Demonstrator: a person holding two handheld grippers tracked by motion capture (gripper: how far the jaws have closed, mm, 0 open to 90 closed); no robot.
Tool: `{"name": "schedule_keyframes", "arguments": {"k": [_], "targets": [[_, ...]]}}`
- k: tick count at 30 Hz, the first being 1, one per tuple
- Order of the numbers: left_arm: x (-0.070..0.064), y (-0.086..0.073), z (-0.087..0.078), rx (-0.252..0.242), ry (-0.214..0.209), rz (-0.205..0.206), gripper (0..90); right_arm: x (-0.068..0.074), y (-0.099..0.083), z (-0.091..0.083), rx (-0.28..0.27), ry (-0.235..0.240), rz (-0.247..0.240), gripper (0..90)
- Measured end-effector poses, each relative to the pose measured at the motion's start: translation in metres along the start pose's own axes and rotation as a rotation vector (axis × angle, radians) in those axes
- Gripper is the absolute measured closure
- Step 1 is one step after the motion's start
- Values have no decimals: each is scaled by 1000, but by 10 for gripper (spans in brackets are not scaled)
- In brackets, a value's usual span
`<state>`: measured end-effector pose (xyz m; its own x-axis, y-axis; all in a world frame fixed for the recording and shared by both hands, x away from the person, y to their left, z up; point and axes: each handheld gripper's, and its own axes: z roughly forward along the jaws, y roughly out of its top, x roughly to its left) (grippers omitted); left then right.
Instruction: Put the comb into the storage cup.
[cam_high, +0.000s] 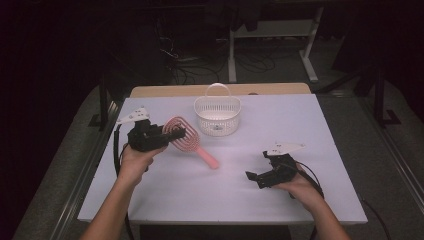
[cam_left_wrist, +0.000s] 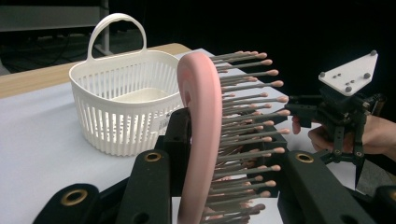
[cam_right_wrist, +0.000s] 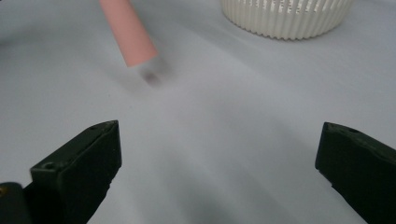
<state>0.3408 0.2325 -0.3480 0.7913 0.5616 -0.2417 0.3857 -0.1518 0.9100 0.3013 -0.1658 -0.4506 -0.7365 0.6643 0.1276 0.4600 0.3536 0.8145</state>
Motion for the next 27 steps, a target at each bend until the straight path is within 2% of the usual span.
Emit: {"name": "schedule_keyframes", "arguments": {"k": [15,27], "targets": [[-1,1,2,0,-3,6,658,-5,-30,-19,-18,-18,37,0],[-3,13,2,-3,-13,24,657,-5,-29,-18,-14,-14,20,0]]}}
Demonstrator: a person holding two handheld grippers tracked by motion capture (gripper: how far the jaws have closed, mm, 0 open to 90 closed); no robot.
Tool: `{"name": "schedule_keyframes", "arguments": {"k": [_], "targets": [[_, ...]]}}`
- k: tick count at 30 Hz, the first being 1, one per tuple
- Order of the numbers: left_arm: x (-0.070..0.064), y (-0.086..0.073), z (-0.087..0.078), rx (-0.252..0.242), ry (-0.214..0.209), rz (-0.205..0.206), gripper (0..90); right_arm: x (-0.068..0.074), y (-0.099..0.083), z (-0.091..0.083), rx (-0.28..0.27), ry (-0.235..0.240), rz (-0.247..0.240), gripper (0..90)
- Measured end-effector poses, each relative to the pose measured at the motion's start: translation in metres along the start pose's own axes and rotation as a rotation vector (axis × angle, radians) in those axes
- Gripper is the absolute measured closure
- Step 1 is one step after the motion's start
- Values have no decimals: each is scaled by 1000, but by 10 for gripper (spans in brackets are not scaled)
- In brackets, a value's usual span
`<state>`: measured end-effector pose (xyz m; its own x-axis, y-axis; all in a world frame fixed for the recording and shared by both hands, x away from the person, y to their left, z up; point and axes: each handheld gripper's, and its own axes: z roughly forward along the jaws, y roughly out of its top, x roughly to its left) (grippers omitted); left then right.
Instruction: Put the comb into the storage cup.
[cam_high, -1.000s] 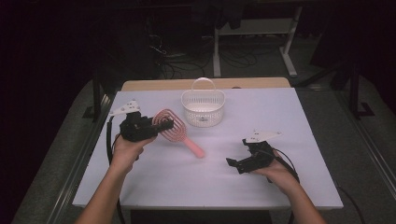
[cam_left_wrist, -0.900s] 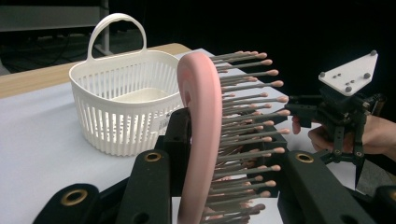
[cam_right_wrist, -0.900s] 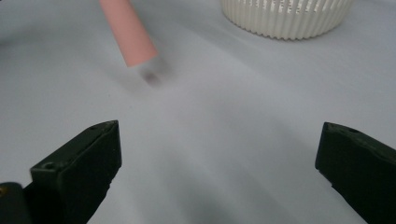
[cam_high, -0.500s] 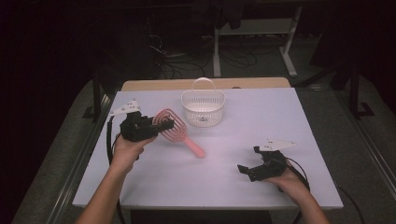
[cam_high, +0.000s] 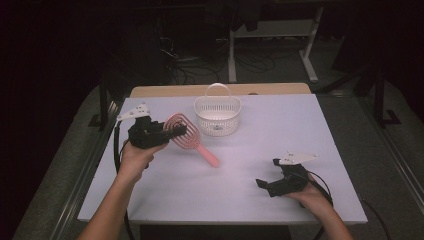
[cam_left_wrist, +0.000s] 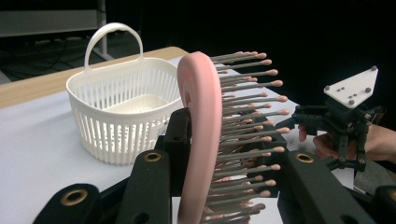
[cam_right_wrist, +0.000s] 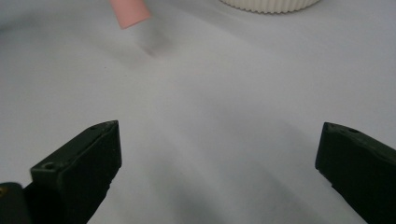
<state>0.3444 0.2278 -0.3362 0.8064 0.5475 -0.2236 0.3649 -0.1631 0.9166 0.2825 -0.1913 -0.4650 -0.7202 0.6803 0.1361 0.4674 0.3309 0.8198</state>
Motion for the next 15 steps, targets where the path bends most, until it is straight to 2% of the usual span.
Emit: {"name": "schedule_keyframes", "arguments": {"k": [6,15], "targets": [[0,8,0,-14,-10,7,658,0,0,0,3,0,-1,0],[1,29,2,-26,-29,28,657,0,1,0,1,0,-1,0]]}}
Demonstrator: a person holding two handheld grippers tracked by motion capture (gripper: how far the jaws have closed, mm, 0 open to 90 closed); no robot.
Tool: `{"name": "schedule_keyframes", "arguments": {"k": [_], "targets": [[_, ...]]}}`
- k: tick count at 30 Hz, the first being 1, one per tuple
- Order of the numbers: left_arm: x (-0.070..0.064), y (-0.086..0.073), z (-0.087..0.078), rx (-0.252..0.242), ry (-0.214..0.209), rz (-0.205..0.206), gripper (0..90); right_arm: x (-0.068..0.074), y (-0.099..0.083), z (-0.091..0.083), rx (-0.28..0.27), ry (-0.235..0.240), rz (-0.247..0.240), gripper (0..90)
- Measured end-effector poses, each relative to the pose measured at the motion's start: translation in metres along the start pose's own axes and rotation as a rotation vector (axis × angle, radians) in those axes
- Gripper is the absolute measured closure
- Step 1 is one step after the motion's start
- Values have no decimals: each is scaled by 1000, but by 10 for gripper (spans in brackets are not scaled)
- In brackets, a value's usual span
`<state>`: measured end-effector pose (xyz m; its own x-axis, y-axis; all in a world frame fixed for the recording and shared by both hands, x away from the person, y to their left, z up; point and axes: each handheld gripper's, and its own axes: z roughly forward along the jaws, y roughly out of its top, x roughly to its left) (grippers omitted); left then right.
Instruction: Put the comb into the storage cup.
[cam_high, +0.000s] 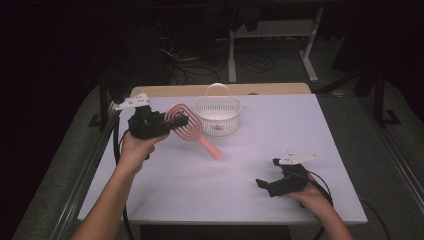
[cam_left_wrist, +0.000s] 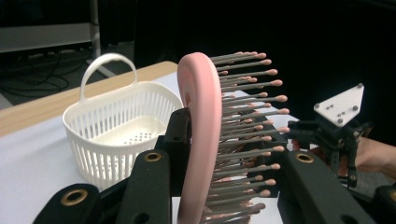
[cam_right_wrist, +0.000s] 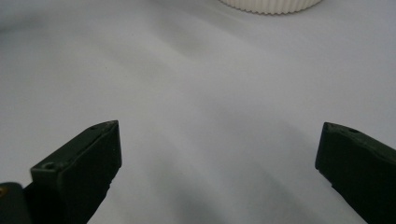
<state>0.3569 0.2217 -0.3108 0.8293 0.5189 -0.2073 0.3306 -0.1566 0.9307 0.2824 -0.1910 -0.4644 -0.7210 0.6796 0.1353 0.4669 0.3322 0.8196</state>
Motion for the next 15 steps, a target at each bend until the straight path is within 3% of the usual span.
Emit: {"name": "schedule_keyframes", "arguments": {"k": [15], "targets": [[8,32,11,-30,-14,15,657,0,0,-1,-5,3,7,0]]}}
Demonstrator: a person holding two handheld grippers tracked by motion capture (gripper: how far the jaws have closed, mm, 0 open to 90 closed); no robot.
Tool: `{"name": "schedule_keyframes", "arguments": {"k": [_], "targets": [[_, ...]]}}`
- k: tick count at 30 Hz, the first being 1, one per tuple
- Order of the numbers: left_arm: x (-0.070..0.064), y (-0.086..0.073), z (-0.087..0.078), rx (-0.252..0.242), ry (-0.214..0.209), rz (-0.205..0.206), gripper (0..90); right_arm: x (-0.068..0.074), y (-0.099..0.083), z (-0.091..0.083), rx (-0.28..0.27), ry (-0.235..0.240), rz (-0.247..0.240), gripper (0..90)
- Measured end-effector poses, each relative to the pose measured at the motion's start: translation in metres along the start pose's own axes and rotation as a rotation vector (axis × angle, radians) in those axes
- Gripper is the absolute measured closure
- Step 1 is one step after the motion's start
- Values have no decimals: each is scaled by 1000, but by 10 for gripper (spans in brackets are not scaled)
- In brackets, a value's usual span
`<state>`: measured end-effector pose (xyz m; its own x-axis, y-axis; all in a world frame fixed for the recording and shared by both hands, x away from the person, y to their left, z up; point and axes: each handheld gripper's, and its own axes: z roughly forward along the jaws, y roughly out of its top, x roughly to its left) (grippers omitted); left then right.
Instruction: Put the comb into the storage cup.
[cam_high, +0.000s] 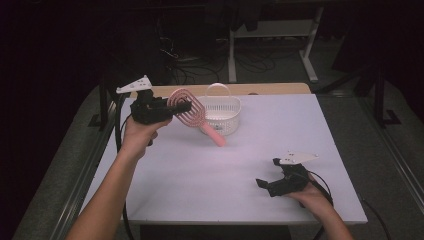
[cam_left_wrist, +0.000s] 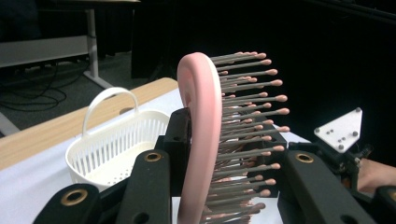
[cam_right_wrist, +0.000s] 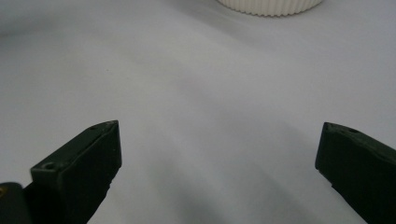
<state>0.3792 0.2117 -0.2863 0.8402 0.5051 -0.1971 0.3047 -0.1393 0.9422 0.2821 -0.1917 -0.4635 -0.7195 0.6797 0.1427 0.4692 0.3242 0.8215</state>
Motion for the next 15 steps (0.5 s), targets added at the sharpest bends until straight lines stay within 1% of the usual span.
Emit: {"name": "schedule_keyframes", "arguments": {"k": [10,15], "targets": [[9,13,10,-35,-10,-2,657,-1,0,0,1,0,-3,0],[15,21,14,-53,-5,-2,657,0,0,1,5,0,-7,0]]}}
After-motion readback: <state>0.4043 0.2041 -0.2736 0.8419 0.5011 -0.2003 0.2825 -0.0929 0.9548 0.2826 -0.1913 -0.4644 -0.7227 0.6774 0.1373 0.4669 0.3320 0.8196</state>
